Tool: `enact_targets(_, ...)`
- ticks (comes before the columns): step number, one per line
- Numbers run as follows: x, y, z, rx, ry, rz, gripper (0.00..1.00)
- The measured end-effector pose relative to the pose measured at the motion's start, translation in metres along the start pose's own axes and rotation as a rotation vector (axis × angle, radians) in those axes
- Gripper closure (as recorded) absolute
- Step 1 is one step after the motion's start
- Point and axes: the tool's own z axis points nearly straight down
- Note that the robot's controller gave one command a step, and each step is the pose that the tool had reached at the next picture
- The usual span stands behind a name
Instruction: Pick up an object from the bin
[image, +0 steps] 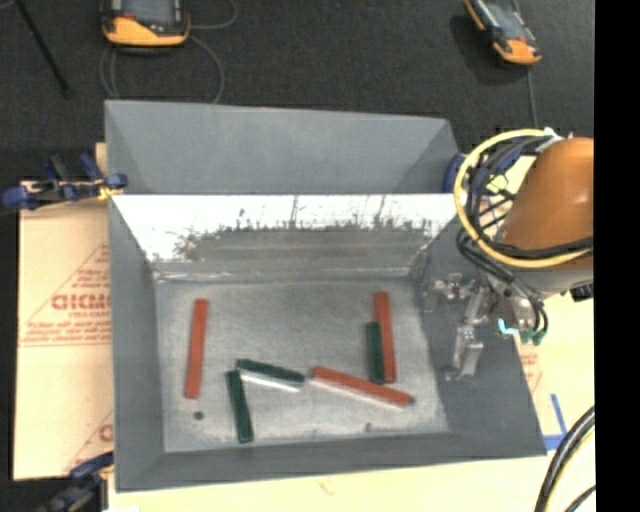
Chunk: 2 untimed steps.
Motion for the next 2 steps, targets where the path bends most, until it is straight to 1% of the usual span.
enact_targets(1, -0.002, 0.0, -0.004, 0.001, -0.007, -0.004, 0.0)
enact_targets(2, -0.007, 0.072, 0.051, 0.0, -0.01, 0.036, 0.0)
